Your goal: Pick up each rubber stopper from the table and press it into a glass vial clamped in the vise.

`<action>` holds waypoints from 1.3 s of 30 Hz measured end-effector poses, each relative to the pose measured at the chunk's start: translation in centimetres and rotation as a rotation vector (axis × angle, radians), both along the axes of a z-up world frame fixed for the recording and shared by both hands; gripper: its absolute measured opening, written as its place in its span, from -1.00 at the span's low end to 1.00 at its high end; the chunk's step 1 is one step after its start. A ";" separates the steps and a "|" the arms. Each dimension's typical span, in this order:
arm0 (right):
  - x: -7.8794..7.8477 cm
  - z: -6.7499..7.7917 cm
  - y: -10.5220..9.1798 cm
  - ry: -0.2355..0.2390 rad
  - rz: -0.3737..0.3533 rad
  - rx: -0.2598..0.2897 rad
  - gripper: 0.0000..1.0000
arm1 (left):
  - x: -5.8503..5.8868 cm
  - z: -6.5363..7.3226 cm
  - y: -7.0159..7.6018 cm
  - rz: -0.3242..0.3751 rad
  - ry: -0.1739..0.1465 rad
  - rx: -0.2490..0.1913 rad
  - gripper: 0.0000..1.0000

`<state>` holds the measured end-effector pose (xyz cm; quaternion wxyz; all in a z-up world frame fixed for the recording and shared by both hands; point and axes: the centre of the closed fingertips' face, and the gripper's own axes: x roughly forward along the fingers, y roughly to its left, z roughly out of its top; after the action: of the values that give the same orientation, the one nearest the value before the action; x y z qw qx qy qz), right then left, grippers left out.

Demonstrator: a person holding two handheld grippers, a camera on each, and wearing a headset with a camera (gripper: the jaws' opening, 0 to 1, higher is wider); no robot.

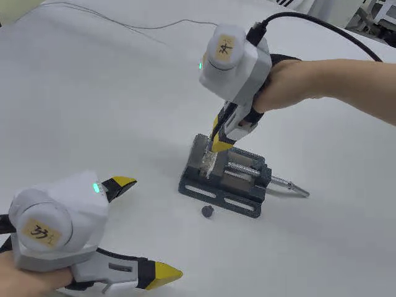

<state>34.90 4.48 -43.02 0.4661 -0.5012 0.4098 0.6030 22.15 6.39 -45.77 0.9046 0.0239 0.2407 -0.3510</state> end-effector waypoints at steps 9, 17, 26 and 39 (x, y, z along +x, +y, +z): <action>0.4 -0.2 -0.1 0.023 0.004 0.014 -0.91 | 0.0 0.0 -0.1 -0.004 0.001 -0.004 0.94; 0.3 -0.2 -0.3 0.006 0.086 0.017 -0.88 | -0.2 0.0 0.2 0.003 0.005 -0.002 0.94; 0.5 -0.2 -0.4 -0.008 0.127 0.026 -0.84 | -0.4 0.0 0.1 0.001 0.008 -0.003 0.93; 0.5 0.6 -0.4 0.002 0.113 0.059 -1.00 | -0.2 0.1 0.2 0.008 0.001 -0.005 0.93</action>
<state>35.41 4.08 -42.41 0.4457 -0.5090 0.3633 0.6405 21.93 6.61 -45.68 0.9059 0.0204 0.2402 -0.3481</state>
